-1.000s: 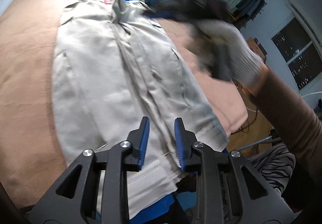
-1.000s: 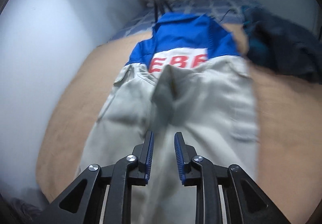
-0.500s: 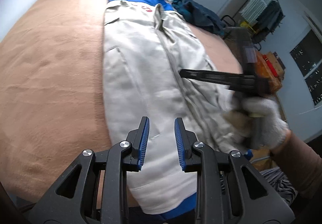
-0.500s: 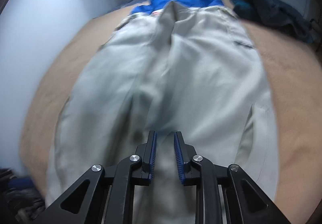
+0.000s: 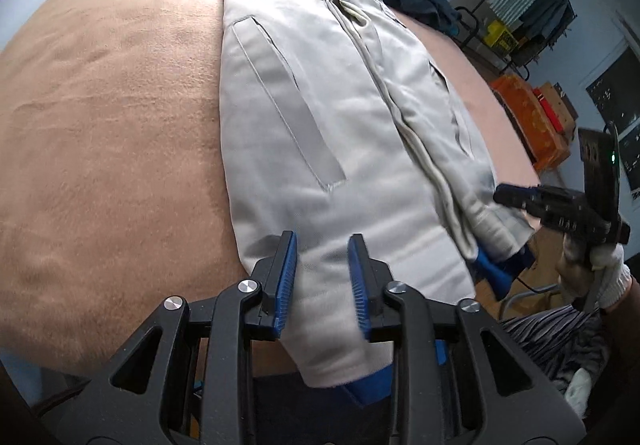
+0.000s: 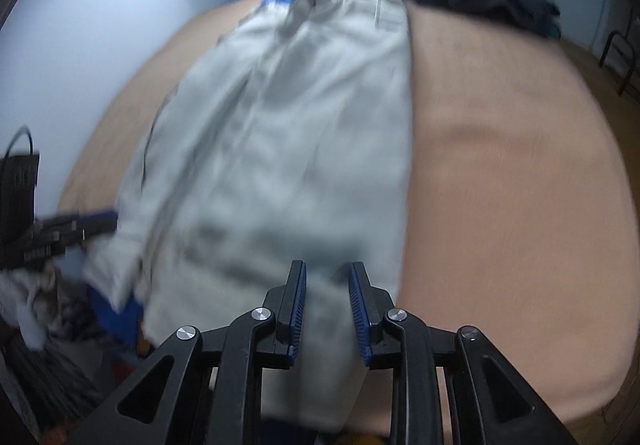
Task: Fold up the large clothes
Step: 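Release the edge with both tools and straighten the folded jacket, then grasp the grey jacket hem with both tools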
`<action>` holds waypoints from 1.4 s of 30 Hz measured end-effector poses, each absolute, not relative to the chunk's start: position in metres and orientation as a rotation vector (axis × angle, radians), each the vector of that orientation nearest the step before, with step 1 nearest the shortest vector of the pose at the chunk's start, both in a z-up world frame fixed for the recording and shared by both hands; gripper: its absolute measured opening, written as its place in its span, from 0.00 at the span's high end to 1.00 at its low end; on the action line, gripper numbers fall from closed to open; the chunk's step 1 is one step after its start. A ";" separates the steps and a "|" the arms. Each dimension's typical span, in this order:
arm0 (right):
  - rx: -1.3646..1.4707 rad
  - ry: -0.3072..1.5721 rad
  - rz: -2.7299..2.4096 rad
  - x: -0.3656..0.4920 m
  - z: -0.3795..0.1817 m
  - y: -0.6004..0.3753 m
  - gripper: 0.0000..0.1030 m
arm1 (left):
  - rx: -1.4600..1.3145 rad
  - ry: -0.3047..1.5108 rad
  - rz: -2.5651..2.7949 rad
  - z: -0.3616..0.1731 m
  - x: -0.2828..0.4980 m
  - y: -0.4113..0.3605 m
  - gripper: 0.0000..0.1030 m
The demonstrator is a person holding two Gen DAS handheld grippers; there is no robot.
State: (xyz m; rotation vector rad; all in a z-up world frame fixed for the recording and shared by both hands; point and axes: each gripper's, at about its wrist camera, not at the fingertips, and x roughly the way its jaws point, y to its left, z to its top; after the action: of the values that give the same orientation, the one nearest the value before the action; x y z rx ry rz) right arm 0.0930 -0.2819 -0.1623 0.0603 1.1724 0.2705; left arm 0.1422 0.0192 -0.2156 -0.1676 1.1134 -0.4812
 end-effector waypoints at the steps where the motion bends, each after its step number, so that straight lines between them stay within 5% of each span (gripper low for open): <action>1: 0.048 1.171 0.268 0.088 -0.169 -0.279 0.75 | -0.145 1.112 -0.478 -0.219 0.139 0.016 0.69; 6: 0.008 1.137 0.251 0.080 -0.175 -0.273 0.75 | -0.021 1.070 -0.480 -0.215 0.127 0.006 0.68; 8: 0.010 1.114 0.305 0.074 -0.166 -0.277 0.72 | -0.078 1.091 -0.506 -0.208 0.129 0.015 0.52; 12: 0.111 1.009 0.325 0.071 -0.148 -0.302 0.37 | -0.306 1.098 -0.464 -0.198 0.138 0.054 0.37; 13: 0.135 0.987 0.319 0.071 -0.146 -0.311 0.36 | -0.372 1.113 -0.452 -0.200 0.141 0.065 0.37; 19: 0.370 1.090 0.399 0.092 -0.168 -0.348 0.36 | -0.720 1.268 -0.430 -0.244 0.156 0.105 0.37; 30: 0.427 1.171 0.491 0.102 -0.199 -0.344 0.38 | -0.518 1.306 -0.524 -0.241 0.149 0.049 0.49; 36: 0.398 1.192 0.554 0.105 -0.206 -0.321 0.58 | -0.505 1.311 -0.513 -0.231 0.149 0.029 0.49; 42: 0.478 1.202 0.586 0.108 -0.214 -0.328 0.57 | -0.559 1.337 -0.553 -0.241 0.155 0.032 0.49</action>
State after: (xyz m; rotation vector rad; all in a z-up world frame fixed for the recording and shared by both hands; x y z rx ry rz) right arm 0.1075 -0.3281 -0.2143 0.4775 1.2018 0.5859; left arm 0.1546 0.0317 -0.2414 -0.5587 1.3374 -0.5526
